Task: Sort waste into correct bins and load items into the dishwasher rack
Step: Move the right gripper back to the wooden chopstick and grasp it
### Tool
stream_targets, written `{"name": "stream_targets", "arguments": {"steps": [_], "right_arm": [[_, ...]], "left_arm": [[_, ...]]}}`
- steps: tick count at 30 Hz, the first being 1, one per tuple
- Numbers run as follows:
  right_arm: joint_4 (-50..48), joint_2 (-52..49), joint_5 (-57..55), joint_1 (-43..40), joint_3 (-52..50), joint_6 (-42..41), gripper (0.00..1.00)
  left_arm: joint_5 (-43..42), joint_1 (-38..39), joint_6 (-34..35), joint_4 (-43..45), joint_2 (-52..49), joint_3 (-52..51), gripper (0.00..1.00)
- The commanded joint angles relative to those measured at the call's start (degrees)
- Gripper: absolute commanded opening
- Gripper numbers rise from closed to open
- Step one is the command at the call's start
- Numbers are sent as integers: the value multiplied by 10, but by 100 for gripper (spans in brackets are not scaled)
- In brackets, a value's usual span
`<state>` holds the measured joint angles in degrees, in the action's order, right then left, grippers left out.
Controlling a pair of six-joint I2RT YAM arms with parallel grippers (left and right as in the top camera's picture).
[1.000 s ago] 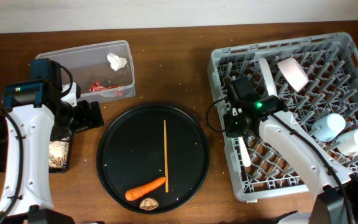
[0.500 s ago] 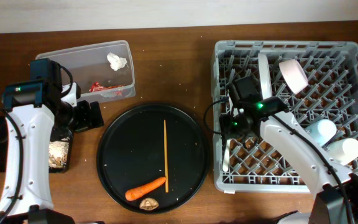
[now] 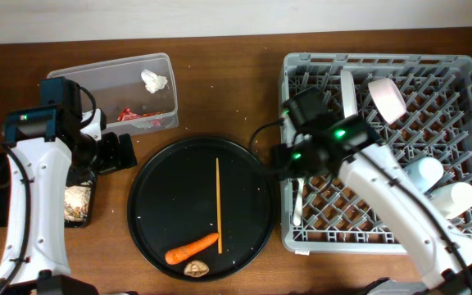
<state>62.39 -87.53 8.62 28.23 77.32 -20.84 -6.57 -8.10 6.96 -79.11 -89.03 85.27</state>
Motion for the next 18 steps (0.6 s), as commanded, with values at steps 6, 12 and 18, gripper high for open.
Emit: {"name": "stream_targets", "arguments": {"steps": [6,12,18], "right_arm": [[-69,-114,9,132,6,-102,60],[-137,-212,8,195,6,-164,59],[-160,-254,-61,221,6,-202,48]], "left_arm": [[4,1,-2,0,-1,-3,95],[4,1,-2,0,-1,-3,95],[4,1,-2,0,-1,-3,95]]}}
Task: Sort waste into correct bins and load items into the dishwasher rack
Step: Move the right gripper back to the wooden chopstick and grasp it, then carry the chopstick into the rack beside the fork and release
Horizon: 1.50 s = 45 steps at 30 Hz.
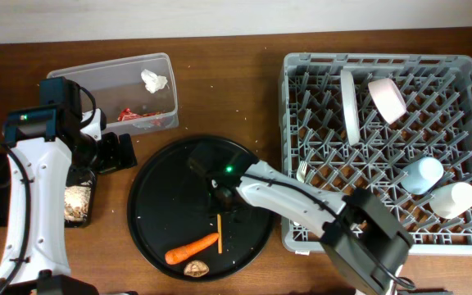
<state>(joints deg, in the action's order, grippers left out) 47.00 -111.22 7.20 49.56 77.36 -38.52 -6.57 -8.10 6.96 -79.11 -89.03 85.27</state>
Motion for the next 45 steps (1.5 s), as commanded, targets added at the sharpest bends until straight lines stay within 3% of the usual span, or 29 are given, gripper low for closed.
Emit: {"name": "stream_targets", "arguments": {"steps": [1,17,21,36,45], "right_arm": [[-6,-19,-54,7,5,-25,45],[-12,-45,-65,7,4,-38,43],[-5,-47,-64,7,4,-40,30],[12,-68,-61,5,7,-55,4],[144,0,-108,-57,90,-52,4]], "left_arm": [[4,1,-2,0,-1,-3,95],[4,1,-2,1,-1,-3,95],[4,1,-2,2,-1,-3,95],[4,1,-2,1,-1,-3,95],[4,1,-2,1,-1,-3,95]]}}
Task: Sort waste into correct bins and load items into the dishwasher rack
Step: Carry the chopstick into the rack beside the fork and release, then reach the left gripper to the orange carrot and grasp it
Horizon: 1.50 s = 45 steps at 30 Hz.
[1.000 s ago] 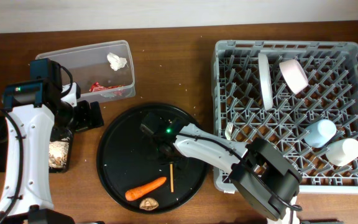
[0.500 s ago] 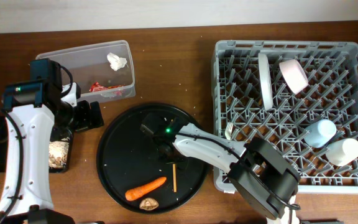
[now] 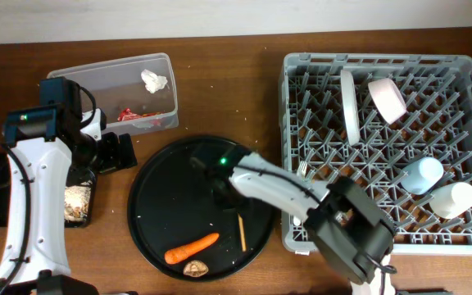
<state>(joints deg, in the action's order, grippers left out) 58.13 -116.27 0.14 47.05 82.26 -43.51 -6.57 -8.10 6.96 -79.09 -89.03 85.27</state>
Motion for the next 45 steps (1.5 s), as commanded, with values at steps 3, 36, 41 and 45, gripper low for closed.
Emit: {"name": "stream_targets", "arguments": {"steps": [3,36,41,45], "right_arm": [[69,106,-58,-67,54,13,4],[42,244,-76,-217,-89,118,39],[94,316,-95,-228,-42,118,56],[147,347,-94,-271,-42,118,59]], "left_arm": [[4,1,-2,0,-1,-3,95],[1,1,-1,-12,-1,-3,95],[-4,18,-1,-15,-1,-21,96],[-68,57,-1,-12,-1,-48,99]]}}
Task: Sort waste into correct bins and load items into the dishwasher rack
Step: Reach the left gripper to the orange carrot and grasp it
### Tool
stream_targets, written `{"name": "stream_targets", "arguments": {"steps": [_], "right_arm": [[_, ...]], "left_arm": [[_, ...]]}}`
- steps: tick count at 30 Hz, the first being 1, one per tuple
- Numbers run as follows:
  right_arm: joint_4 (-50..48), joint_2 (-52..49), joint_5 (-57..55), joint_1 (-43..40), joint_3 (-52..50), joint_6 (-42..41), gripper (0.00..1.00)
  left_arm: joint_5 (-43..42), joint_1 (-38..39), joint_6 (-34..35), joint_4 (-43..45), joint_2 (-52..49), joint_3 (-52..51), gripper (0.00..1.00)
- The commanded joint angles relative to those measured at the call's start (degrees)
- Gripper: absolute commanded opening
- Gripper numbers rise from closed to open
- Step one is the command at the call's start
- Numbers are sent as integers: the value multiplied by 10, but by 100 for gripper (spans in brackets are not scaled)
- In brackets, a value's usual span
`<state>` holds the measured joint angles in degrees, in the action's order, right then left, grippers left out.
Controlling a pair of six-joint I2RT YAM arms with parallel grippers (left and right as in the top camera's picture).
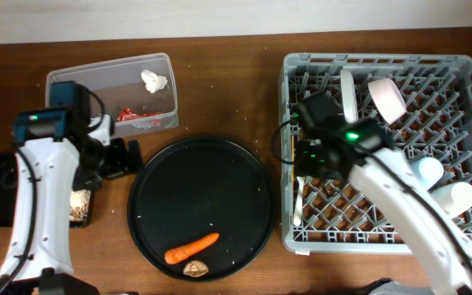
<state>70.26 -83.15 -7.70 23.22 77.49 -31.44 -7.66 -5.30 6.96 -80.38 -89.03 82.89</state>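
A thin wooden chopstick [290,147] stands along the left edge of the grey dishwasher rack [465,65], and my right gripper [295,156] is shut on it. On the round black tray [170,197] lie an orange carrot [192,247] and a small brown scrap [195,267] near the front rim. My left gripper [126,157] hovers open and holding nothing just left of the tray. A clear bin [97,82] at the back left holds a crumpled tissue [154,79] and a red wrapper [134,115].
A black bin with food scraps sits under my left arm. The rack carries a white plate [348,102], a pink cup [386,98], two white cups [423,172] and a utensil [299,201] near its left wall.
The chopstick has left the tray and is now at the rack's left edge in my right gripper, which was over the tray's middle. My left arm has shifted slightly to the right.
At first my right gripper was at the rack's left side and the chopstick lay across the tray. Then the gripper was down on the chopstick in the tray's middle. Later the chopstick sat tilted further right. Now it is at the rack.
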Motion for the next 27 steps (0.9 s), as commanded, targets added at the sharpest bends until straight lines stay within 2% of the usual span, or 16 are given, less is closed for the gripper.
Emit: {"name": "stream_targets", "arguments": {"steps": [1,3,8,11,12,16,18,20,24,27], "right_arm": [[42,18,-16,-47,5,-1,60],[62,17,-13,-76,5,25,62],[72,17,-5,-134,5,73,64],[72,17,-5,-165,5,80,64],[71,17,-5,-169,5,86,64],[71,17,-7,-177,4,107,64],[71,17,-10,-177,4,117,64],[71,17,-14,-177,4,118,64],[71,17,-20,-177,4,122,65],[72,17,-20,-177,3,128,65]], "left_arm": [[-73,40,-1,2,-1,-33,99],[-82,69,6,2,-1,-52,100],[-80,146,123,17,-1,-106,99],[-86,195,324,25,0,-145,99],[-94,203,362,31,0,-153,99],[-159,255,597,47,0,-209,99],[-172,274,670,59,0,-235,99],[-172,288,707,79,0,-261,99],[-173,289,728,91,0,-297,100],[-145,289,771,125,0,-331,99]]}}
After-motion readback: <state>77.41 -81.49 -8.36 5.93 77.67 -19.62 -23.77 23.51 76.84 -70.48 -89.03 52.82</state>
